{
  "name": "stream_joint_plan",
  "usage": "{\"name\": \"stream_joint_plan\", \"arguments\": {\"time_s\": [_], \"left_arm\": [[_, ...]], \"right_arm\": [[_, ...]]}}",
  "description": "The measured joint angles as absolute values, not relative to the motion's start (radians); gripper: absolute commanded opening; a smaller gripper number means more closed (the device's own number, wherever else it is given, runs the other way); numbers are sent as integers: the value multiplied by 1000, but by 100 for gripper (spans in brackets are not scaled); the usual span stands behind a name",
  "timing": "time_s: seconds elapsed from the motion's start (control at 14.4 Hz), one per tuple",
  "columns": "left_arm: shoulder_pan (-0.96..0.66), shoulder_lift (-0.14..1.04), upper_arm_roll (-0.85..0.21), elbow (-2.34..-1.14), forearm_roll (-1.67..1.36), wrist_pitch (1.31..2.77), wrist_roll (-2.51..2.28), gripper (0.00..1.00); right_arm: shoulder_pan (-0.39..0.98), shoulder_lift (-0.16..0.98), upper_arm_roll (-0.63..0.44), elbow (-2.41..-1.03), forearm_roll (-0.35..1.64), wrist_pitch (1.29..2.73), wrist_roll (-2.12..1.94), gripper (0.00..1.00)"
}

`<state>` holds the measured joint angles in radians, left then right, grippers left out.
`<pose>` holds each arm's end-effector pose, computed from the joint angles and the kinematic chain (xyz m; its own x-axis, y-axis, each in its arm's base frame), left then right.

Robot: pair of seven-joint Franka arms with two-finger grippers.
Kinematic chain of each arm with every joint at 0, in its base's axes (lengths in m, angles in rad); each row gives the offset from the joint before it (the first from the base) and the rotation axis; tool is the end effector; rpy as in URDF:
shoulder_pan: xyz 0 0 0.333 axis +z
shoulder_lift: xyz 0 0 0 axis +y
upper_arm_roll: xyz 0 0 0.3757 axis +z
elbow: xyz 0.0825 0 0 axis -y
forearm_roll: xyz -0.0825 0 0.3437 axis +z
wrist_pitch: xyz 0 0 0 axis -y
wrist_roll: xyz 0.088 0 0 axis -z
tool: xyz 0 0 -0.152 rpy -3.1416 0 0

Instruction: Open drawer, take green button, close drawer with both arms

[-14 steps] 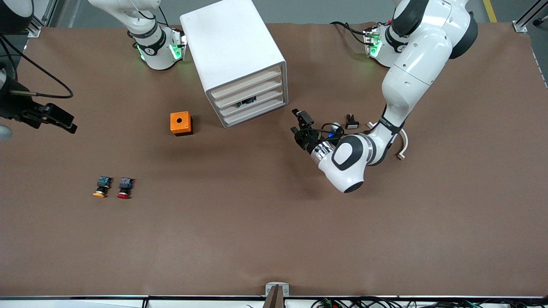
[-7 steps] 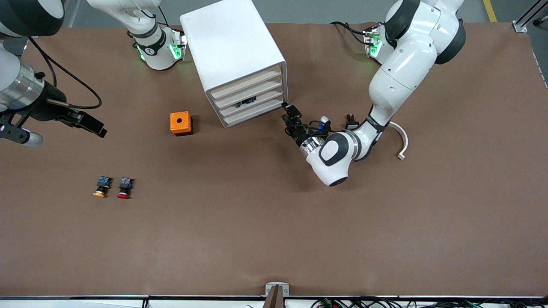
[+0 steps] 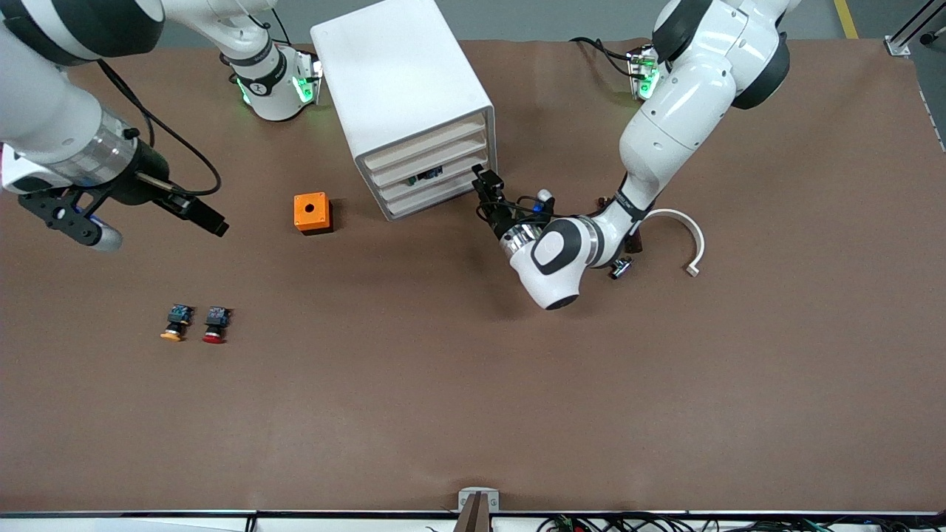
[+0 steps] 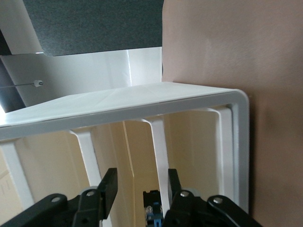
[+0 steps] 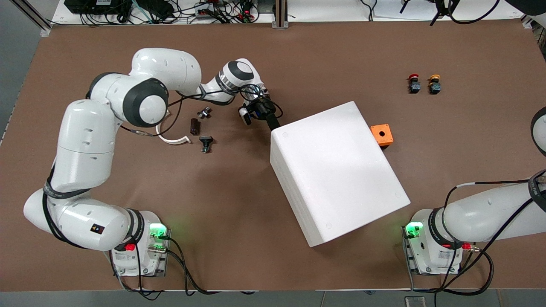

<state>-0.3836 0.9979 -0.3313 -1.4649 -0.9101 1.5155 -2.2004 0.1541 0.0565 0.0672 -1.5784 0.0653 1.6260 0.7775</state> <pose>0.4316 -0.4773 0.1863 -0.4412 0.8922 -0.0969 0.1559 -0.0301 -0.9873 0.5235 0.1265 0.6114 0.8465 -0.5296 -0.0547 -0.5318 -0.8458 -0.0429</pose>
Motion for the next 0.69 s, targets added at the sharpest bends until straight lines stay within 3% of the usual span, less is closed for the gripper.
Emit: {"name": "stream_joint_plan", "arguments": {"time_s": [0.35,0.69], "left_arm": [[-408,1025,-328,-1465,-913,1516,-2201,50],[-445,1031,-327,-1465,-913,1516,-2202,31]], "right_arm": [[183,66,68,-1581,100,1630,940,100],[223,75,68,-1581,106,1635,1060,100]]}}
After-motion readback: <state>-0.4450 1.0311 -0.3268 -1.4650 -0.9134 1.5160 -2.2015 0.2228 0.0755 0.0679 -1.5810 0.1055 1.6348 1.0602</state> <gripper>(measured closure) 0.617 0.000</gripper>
